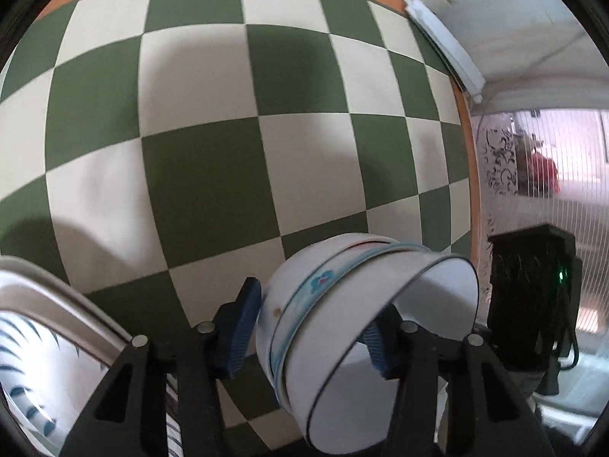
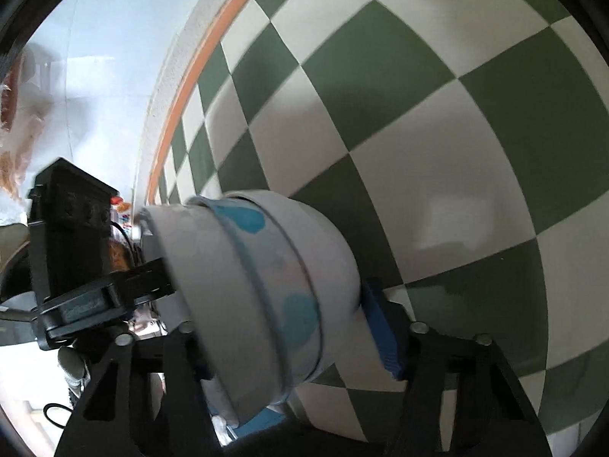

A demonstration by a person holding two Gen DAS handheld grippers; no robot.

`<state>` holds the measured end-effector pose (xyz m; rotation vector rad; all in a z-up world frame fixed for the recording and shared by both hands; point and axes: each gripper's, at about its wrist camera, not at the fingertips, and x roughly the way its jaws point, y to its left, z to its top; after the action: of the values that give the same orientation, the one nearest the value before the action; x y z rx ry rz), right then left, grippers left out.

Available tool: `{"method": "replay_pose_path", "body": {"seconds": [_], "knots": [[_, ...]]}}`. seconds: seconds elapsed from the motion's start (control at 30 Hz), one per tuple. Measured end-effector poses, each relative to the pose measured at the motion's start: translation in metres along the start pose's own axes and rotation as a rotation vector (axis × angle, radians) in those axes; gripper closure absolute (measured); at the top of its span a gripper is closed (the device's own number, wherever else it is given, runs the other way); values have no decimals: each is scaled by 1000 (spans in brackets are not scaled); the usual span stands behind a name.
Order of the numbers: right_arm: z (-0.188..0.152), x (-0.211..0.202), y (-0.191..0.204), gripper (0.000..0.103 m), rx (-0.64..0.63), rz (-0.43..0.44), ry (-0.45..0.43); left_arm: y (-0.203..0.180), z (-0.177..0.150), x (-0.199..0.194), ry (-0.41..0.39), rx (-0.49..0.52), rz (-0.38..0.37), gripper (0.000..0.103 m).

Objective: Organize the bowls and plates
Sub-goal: 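Carry the bowl stack over the plate stack and lower it on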

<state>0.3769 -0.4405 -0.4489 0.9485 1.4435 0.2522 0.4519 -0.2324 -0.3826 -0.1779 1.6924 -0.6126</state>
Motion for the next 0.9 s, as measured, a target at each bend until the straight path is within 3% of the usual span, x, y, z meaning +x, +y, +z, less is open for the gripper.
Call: {"method": "replay_pose_path", "body": {"seconds": [0.5, 0.9], "knots": [[2, 2, 10, 46, -19, 29, -13, -3, -9, -14, -44, -60, 19, 57], [5, -1, 73, 49, -111, 32, 26, 12, -23, -71, -119, -146, 20, 57]]}}
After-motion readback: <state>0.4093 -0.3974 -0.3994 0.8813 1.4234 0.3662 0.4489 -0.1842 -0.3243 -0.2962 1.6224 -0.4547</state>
